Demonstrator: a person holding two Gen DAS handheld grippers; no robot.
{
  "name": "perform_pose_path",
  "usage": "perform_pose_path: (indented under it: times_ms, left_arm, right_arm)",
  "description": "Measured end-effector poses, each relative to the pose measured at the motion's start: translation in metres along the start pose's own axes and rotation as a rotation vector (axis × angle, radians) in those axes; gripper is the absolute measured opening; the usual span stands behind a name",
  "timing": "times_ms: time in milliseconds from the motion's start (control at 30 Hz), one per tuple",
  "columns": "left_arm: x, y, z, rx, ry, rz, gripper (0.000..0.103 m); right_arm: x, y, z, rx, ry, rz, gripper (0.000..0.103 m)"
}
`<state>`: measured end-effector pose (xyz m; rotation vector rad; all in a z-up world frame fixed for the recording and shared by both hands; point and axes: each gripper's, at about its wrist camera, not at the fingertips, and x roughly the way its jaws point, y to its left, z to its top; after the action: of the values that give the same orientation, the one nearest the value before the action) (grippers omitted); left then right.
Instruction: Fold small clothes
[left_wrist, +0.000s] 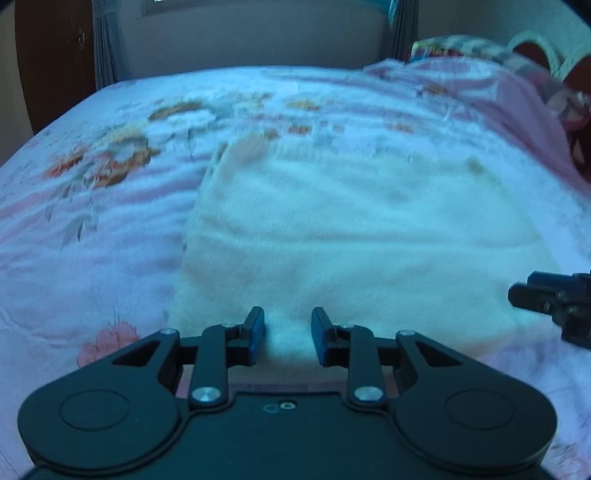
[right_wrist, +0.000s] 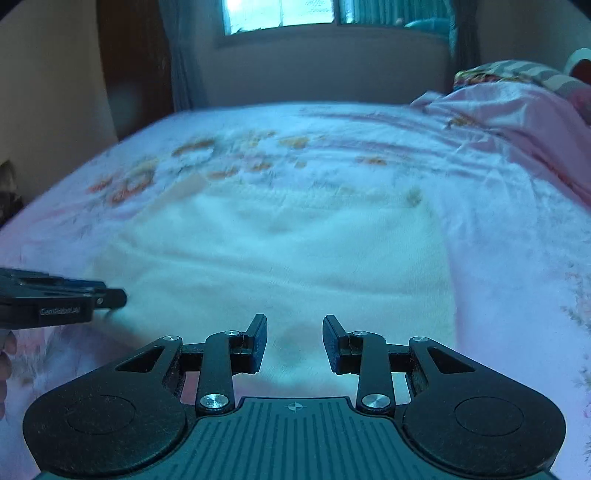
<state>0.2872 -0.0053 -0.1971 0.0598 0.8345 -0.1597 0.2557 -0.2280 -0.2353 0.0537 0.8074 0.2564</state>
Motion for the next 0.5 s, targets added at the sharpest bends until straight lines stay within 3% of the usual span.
perform_pose_path:
  times_ms: [33,167,233,300,367,500]
  left_arm:
    - [0.001,0.0,-0.003,0.008,-0.009,0.003,0.029]
    - [-0.009,0.007,0.005,-0.057,0.019,0.0,0.028]
    - [-0.017,0.01,0.006,-0.08,0.011,0.004,0.027]
    - [-0.016,0.01,0.003,-0.072,0.016,0.034,0.033]
    - [-0.009,0.009,0.0,-0.056,0.038,0.048,0.035]
    - [-0.013,0.007,0.004,-0.061,0.049,0.058,0.035]
  right_arm:
    - [0.015,0.002,-0.008,-0.017,0.069,-0.013,0.033]
    - [0.01,-0.007,-0.003,0.048,0.055,-0.002,0.033]
    - [-0.004,-0.005,0.003,0.043,0.004,-0.017,0.033]
    - [-0.009,-0.005,0.004,0.03,-0.028,-0.058,0.034]
    - [0.004,-0.012,-0.008,0.034,0.04,-0.114,0.034]
    - [-0.003,-0.018,-0.004,0.077,0.043,-0.069,0.035]
